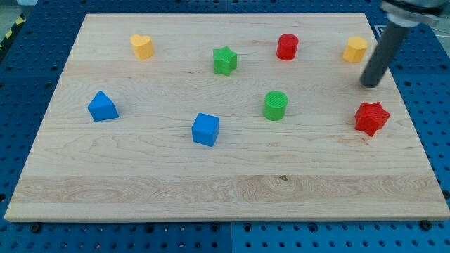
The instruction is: Move red star and green circle to the center right of the board
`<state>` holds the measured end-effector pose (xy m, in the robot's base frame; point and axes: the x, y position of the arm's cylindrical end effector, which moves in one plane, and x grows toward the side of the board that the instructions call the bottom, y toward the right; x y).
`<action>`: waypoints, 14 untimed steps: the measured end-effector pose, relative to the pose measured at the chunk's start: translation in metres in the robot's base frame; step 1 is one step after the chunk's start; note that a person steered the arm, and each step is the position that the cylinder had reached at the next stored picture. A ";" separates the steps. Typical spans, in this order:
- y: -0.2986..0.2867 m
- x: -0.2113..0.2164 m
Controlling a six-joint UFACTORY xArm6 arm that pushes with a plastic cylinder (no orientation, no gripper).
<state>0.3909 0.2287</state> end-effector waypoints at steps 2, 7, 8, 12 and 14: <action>-0.119 0.000; -0.065 0.042; -0.061 0.037; -0.024 -0.006; -0.030 0.014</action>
<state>0.4047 0.1985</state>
